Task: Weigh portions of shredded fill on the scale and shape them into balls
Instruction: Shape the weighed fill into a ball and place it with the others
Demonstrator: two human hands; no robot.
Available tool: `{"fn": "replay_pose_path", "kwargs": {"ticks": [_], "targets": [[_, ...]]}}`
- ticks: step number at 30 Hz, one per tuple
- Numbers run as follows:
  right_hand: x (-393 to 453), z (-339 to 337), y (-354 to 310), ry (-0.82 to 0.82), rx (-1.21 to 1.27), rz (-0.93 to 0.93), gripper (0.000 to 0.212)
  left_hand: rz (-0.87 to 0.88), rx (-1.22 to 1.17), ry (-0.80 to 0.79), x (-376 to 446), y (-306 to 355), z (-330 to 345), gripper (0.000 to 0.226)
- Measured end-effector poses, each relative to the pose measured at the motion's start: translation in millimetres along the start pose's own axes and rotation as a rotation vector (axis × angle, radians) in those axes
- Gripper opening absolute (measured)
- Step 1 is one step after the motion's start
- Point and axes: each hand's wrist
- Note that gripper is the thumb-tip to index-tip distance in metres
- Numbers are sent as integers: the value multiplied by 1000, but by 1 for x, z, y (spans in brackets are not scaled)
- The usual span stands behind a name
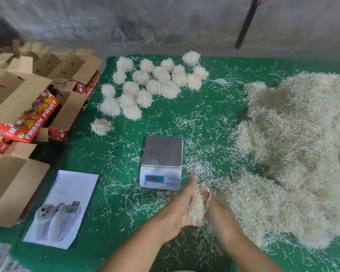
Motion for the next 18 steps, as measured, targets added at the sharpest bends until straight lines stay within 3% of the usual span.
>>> {"fn": "replay_pose_path", "kwargs": {"ticks": [1, 2, 3, 5, 8, 11, 14, 18], "targets": [[8, -5, 2, 35, -58, 11, 42, 4, 11, -85, 3, 0, -7, 69], [17, -10, 4, 60, -98, 28, 34, -12, 32, -124, 7, 0, -14, 89], [25, -14, 5, 74, -123, 58, 29, -37, 81, -122, 12, 0, -21, 112], [42, -19, 5, 60, -125, 113, 28, -67, 226, -43, 25, 1, -36, 127], [67, -27, 2, 40, -19, 162, 16, -83, 407, 111, 52, 10, -71, 94], [92, -40, 0, 78, 25, 182, 24, -49, 673, 319, 83, 23, -112, 70], [107, -49, 1, 109, 30, 216, 24, 61, 833, 494, 117, 34, -146, 61], [121, -55, 6, 123, 21, 259, 24, 182, 1023, 585, 156, 39, -178, 62]]}}
Point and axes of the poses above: each hand's wrist, its own x-axis towards the middle knuckle, its own z-axis out of the palm, y = z × x, and after that the axes turned 14 degrees about x, right-handed
